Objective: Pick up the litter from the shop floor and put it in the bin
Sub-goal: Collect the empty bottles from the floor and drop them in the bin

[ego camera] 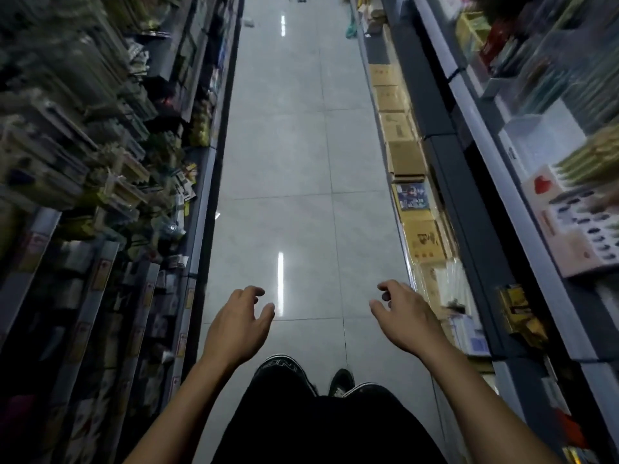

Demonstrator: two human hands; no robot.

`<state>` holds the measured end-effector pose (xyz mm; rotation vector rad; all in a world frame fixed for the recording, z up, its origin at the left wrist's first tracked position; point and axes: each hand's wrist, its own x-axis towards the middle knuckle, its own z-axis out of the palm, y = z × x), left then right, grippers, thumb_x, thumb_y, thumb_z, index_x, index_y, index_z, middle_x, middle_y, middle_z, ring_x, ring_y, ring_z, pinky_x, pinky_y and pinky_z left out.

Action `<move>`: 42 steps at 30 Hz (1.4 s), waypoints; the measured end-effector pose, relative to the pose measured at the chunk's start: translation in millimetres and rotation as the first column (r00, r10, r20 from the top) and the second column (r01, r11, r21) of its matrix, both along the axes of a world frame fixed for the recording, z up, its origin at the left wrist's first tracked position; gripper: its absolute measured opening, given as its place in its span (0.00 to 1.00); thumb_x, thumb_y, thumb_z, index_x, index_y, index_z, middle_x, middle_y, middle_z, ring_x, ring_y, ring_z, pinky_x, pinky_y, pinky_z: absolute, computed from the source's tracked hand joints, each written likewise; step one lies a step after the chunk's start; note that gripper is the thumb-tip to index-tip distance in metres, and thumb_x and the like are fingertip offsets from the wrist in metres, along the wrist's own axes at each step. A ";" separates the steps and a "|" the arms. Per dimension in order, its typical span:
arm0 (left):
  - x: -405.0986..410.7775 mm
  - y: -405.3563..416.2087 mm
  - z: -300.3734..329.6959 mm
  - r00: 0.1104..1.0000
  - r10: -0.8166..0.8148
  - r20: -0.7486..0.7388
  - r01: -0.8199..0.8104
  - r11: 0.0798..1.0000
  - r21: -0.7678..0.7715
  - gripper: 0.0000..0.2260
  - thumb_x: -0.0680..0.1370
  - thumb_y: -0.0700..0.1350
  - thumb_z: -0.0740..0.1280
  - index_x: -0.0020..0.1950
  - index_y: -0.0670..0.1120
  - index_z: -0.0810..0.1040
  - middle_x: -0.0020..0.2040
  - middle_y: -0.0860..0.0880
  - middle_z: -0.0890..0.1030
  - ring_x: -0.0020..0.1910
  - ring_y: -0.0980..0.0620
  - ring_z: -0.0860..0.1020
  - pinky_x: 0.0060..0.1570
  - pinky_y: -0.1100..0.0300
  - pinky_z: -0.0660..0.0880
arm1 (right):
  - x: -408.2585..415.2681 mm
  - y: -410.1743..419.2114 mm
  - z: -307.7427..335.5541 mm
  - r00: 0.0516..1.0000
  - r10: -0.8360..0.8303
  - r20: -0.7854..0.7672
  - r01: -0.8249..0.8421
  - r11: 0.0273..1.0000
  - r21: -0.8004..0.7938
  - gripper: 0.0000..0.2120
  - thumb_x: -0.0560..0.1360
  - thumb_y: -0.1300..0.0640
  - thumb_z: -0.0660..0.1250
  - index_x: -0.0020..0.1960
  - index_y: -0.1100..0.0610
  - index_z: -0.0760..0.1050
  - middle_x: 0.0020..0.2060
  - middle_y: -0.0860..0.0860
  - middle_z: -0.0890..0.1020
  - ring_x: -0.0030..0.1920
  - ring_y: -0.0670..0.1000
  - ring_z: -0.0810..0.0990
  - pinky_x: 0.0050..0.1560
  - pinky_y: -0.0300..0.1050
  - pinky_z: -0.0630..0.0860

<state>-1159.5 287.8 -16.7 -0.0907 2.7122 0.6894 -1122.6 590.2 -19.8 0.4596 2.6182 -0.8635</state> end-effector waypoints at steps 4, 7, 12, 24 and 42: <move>-39.4 -3.2 -0.6 0.996 0.092 0.006 -0.092 0.996 0.010 0.19 0.80 0.59 0.61 0.69 0.54 0.73 0.63 0.53 0.77 0.53 0.53 0.79 0.54 0.50 0.78 | -75.6 1.0 4.5 0.996 0.090 -0.013 -0.090 0.996 0.006 0.23 0.79 0.44 0.62 0.71 0.52 0.70 0.62 0.49 0.77 0.59 0.50 0.77 0.58 0.49 0.76; -74.6 -9.2 -5.1 0.990 0.142 0.005 -0.142 0.990 0.011 0.19 0.80 0.59 0.61 0.68 0.54 0.73 0.62 0.54 0.76 0.53 0.53 0.79 0.54 0.50 0.78 | -134.9 -3.7 3.4 0.988 0.148 -0.034 -0.148 0.989 0.023 0.22 0.79 0.44 0.62 0.70 0.51 0.70 0.61 0.49 0.78 0.58 0.49 0.78 0.57 0.49 0.76; -160.8 -19.1 -13.6 0.981 0.193 0.014 -0.193 0.980 0.046 0.19 0.80 0.58 0.62 0.69 0.54 0.73 0.63 0.54 0.76 0.54 0.54 0.79 0.56 0.51 0.77 | -238.0 -17.3 2.8 0.976 0.211 -0.057 -0.207 0.976 0.070 0.23 0.79 0.44 0.61 0.70 0.52 0.70 0.61 0.49 0.78 0.57 0.50 0.78 0.55 0.49 0.76; -402.9 -8.5 -6.7 0.997 0.063 0.033 -0.066 0.994 0.084 0.19 0.80 0.59 0.60 0.69 0.55 0.72 0.63 0.55 0.77 0.54 0.54 0.79 0.55 0.50 0.77 | -414.1 -19.3 13.2 0.996 0.086 0.017 -0.087 0.992 0.090 0.23 0.79 0.43 0.61 0.71 0.50 0.70 0.62 0.48 0.77 0.58 0.50 0.78 0.58 0.51 0.77; -709.0 148.2 2.0 0.994 -0.110 -0.007 0.110 0.994 0.017 0.19 0.78 0.60 0.60 0.67 0.56 0.73 0.61 0.56 0.78 0.50 0.55 0.79 0.53 0.50 0.77 | -655.2 122.6 -5.5 0.997 -0.081 0.010 0.081 0.997 -0.004 0.21 0.80 0.44 0.62 0.69 0.51 0.71 0.61 0.49 0.77 0.59 0.49 0.77 0.58 0.49 0.75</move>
